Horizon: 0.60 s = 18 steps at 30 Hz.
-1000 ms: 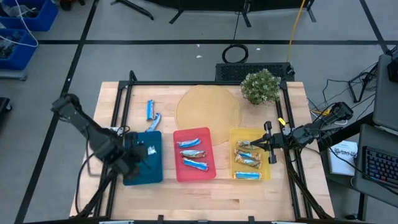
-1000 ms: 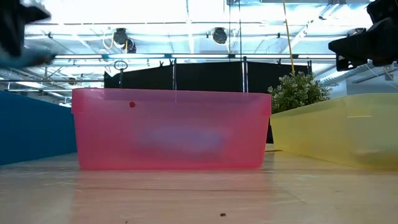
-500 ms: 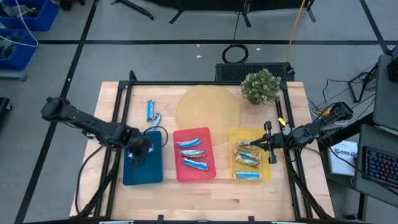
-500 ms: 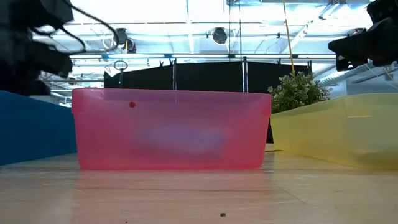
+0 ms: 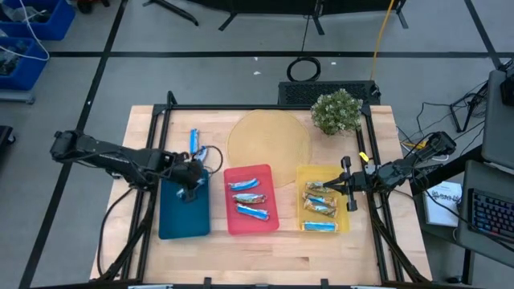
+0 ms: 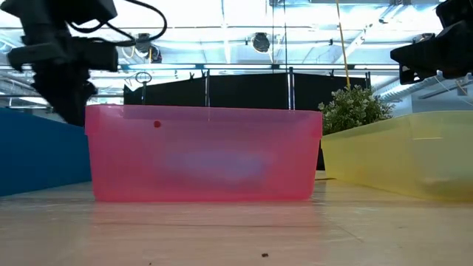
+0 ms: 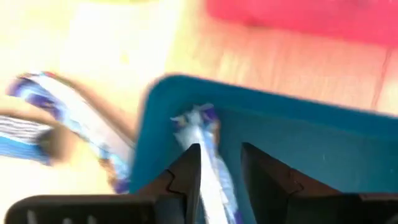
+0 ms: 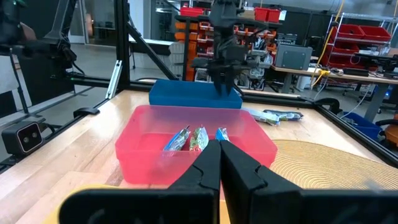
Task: Pick and place Granola Bars by type
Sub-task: Put the top blue granola bar into the blue bin
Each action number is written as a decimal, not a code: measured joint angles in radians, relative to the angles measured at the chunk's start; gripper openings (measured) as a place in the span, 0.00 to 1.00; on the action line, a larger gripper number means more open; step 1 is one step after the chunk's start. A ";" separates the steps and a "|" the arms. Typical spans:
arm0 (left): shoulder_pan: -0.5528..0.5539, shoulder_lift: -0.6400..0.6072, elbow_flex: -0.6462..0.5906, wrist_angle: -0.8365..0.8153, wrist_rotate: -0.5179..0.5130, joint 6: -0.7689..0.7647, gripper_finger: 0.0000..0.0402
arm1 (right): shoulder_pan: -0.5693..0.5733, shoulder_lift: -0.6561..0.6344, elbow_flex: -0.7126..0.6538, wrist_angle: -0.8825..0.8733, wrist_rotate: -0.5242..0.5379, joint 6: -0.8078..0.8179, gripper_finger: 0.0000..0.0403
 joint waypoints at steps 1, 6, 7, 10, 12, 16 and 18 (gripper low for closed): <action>0.013 -0.005 0.009 -0.008 -0.015 0.001 0.30 | 0.000 0.000 0.000 0.000 0.000 0.000 0.00; 0.129 -0.035 0.049 -0.045 -0.179 -0.048 0.31 | 0.000 0.000 0.000 0.000 0.000 0.000 0.00; 0.167 -0.039 0.059 -0.057 -0.207 -0.050 0.31 | 0.000 0.000 0.000 0.000 0.000 0.000 0.00; 0.298 -0.050 0.067 -0.051 -0.275 -0.050 0.31 | 0.000 0.000 0.000 0.000 0.000 0.000 0.00; 0.411 -0.049 0.067 -0.025 -0.271 -0.041 0.31 | 0.000 0.000 0.000 0.000 0.000 0.000 0.00; 0.663 -0.011 0.067 0.028 -0.132 -0.037 0.31 | 0.000 0.000 0.000 0.000 0.000 0.000 0.00; 0.775 0.028 0.067 0.059 -0.067 -0.039 0.31 | 0.000 0.000 0.000 0.000 0.000 0.000 0.00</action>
